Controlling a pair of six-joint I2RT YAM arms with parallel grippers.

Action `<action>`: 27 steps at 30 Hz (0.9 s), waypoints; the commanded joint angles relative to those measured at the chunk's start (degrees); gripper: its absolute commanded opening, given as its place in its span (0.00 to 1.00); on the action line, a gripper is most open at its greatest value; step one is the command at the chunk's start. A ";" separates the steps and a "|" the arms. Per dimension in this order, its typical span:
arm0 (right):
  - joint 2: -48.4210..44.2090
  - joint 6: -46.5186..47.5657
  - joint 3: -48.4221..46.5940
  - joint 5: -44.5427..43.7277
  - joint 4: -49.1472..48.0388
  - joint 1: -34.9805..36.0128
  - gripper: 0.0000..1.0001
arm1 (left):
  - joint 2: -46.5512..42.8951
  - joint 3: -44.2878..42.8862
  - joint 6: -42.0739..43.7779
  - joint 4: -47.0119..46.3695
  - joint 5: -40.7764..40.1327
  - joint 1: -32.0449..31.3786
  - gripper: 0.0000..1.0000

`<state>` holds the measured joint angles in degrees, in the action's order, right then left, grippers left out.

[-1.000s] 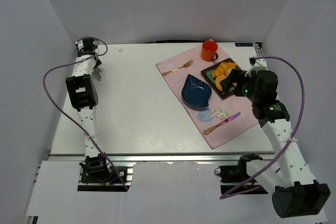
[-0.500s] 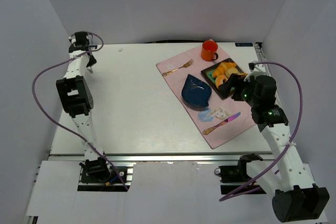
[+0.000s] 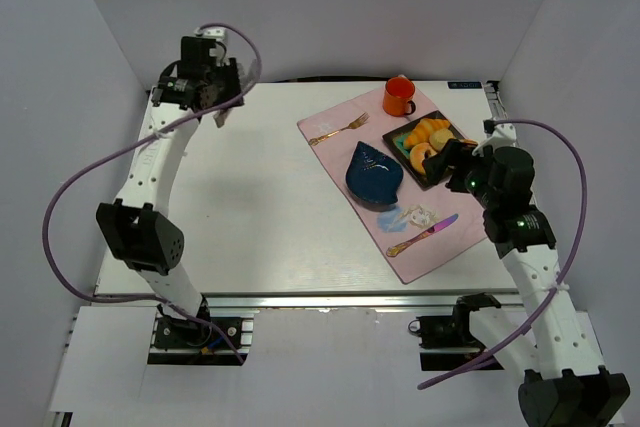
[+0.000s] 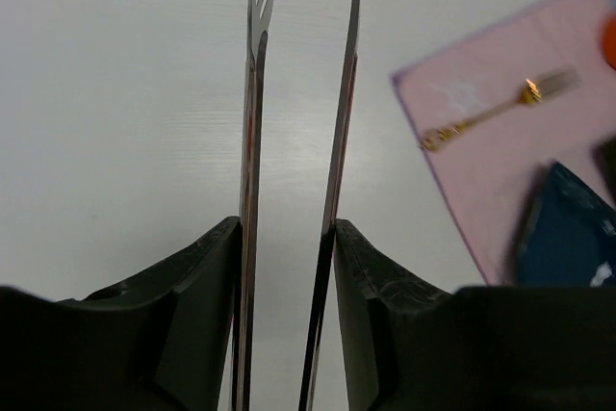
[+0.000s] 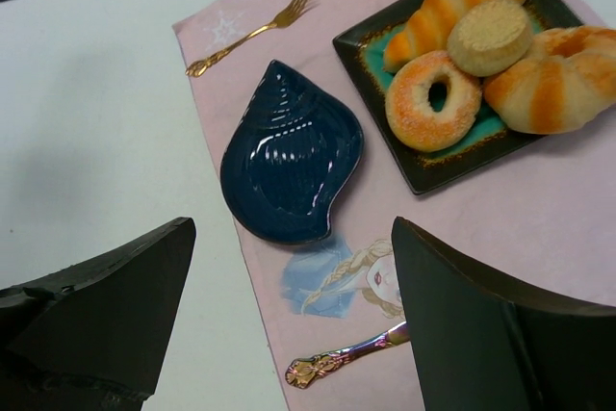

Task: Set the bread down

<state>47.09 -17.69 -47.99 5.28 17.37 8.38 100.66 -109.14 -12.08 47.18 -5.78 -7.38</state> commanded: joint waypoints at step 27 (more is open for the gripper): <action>-11.41 -8.33 -21.27 -32.08 15.68 0.23 0.89 | 1.55 9.40 -3.48 -21.77 1.83 -40.08 0.58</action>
<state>36.34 -26.68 -66.04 -24.62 33.10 8.43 102.37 -94.98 -15.68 27.94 -1.15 -47.48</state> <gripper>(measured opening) 0.895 0.577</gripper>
